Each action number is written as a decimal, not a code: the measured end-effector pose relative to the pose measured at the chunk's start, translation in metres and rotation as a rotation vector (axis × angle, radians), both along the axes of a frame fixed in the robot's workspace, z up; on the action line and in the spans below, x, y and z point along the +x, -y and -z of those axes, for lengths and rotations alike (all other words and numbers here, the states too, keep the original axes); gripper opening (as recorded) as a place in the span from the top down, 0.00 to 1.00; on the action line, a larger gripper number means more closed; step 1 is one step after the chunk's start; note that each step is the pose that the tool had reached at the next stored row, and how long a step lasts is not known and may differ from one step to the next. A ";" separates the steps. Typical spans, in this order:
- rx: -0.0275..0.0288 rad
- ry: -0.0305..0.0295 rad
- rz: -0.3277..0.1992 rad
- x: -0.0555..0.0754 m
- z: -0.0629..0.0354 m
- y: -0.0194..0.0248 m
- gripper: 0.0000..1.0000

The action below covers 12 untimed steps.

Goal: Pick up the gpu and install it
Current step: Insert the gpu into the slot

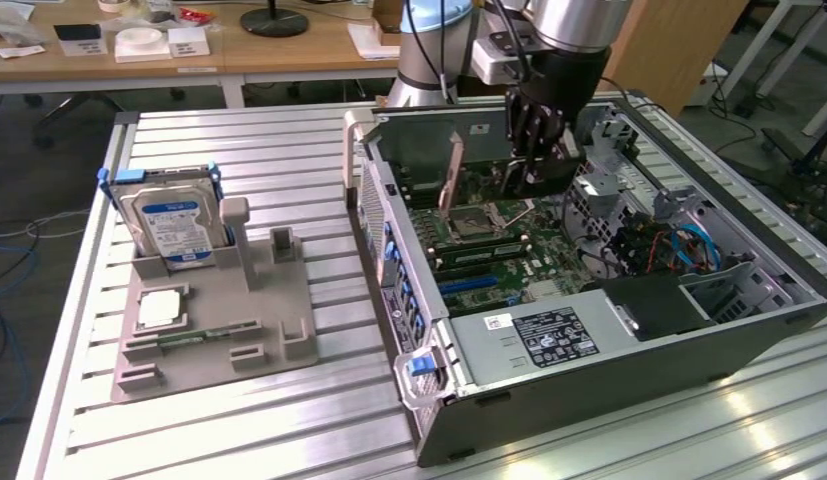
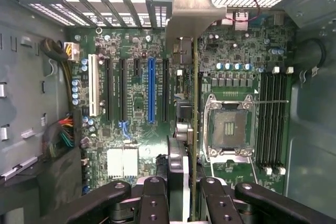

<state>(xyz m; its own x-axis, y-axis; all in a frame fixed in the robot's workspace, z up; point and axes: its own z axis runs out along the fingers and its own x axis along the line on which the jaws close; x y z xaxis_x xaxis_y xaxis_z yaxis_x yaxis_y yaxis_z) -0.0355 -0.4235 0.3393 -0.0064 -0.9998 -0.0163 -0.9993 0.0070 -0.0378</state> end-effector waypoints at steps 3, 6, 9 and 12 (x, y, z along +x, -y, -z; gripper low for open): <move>0.0007 0.0022 0.000 0.000 0.0018 0.0000 0.72; 0.0008 0.0024 0.000 0.000 0.0020 0.0000 0.72; 0.0016 0.0027 0.000 0.000 0.0030 0.0000 0.72; 0.0013 0.0026 0.001 -0.001 0.0056 0.0000 0.72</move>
